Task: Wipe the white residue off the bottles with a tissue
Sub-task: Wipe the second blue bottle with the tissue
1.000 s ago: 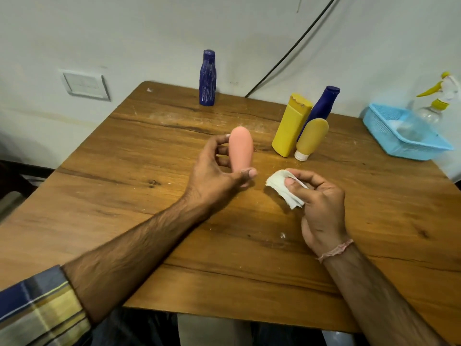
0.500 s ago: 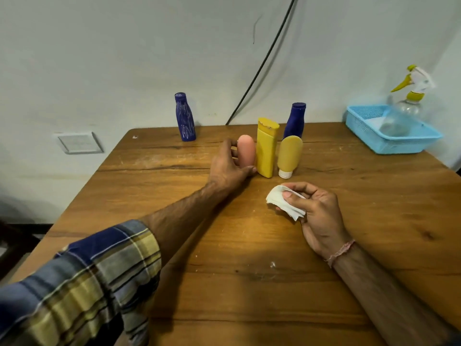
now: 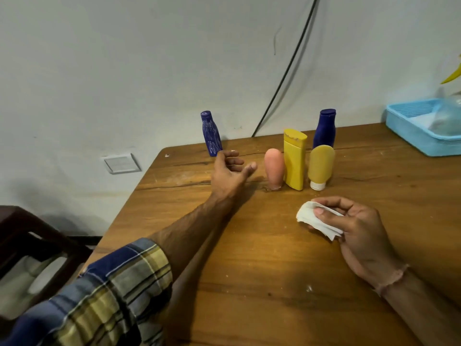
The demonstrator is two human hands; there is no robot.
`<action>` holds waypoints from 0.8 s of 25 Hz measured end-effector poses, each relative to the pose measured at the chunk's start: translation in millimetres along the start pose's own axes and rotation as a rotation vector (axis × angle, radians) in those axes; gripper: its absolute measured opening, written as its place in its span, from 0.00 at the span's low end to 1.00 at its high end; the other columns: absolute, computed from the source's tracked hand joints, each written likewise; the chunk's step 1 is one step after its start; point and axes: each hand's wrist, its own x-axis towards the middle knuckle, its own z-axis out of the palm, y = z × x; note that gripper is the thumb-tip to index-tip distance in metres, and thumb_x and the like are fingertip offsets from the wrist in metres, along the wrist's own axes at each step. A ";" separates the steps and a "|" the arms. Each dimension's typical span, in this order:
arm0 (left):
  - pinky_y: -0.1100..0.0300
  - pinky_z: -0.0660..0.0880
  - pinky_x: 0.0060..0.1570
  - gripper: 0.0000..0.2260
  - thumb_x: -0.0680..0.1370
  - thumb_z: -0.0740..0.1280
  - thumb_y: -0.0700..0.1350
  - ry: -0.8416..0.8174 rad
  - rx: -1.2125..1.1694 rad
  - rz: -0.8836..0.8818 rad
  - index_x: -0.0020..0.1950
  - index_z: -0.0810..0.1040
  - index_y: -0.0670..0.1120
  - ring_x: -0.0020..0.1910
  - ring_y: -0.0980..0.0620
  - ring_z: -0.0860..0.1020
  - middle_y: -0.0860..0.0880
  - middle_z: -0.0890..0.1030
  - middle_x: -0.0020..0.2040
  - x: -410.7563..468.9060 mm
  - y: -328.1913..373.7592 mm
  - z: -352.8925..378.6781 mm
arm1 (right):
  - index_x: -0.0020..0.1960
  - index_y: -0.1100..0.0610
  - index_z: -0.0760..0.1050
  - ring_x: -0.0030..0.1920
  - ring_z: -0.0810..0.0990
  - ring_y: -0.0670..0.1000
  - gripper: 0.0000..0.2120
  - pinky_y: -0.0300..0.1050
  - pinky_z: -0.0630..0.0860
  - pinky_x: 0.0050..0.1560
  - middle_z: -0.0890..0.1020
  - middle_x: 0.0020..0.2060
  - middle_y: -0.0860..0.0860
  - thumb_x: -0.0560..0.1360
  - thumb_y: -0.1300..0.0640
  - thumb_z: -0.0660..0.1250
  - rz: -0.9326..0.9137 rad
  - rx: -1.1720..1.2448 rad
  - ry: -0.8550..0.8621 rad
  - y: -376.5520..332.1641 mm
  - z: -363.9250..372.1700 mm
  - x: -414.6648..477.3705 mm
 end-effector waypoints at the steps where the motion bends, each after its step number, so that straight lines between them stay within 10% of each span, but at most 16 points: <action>1: 0.60 0.79 0.44 0.16 0.75 0.76 0.54 0.127 -0.016 -0.043 0.55 0.76 0.47 0.47 0.54 0.80 0.50 0.81 0.48 15.5 -4.3 -7.4 | 0.49 0.61 0.84 0.52 0.85 0.62 0.07 0.56 0.83 0.51 0.87 0.49 0.59 0.73 0.69 0.71 0.005 -0.021 -0.002 0.4 -1.3 0.6; 4: 0.57 0.80 0.44 0.08 0.79 0.71 0.48 0.374 0.024 -0.206 0.46 0.76 0.47 0.45 0.51 0.78 0.50 0.79 0.43 69.5 -15.8 -31.0 | 0.49 0.59 0.85 0.53 0.85 0.61 0.07 0.61 0.81 0.55 0.87 0.48 0.56 0.73 0.67 0.72 0.012 -0.065 -0.016 2.8 -2.0 1.3; 10: 0.62 0.74 0.40 0.37 0.73 0.78 0.43 0.065 0.077 -0.328 0.75 0.59 0.49 0.54 0.51 0.77 0.49 0.74 0.63 119.1 -29.3 -34.0 | 0.46 0.55 0.85 0.48 0.85 0.50 0.08 0.45 0.82 0.41 0.87 0.44 0.47 0.72 0.66 0.72 -0.062 -0.143 -0.075 3.8 -2.7 -1.3; 20: 0.44 0.77 0.64 0.35 0.75 0.75 0.42 0.062 -0.026 -0.202 0.77 0.62 0.49 0.64 0.46 0.76 0.47 0.75 0.69 76.2 -29.8 -39.1 | 0.49 0.59 0.85 0.47 0.86 0.53 0.08 0.44 0.83 0.38 0.88 0.46 0.51 0.74 0.68 0.71 -0.072 -0.125 -0.078 5.5 -2.1 3.6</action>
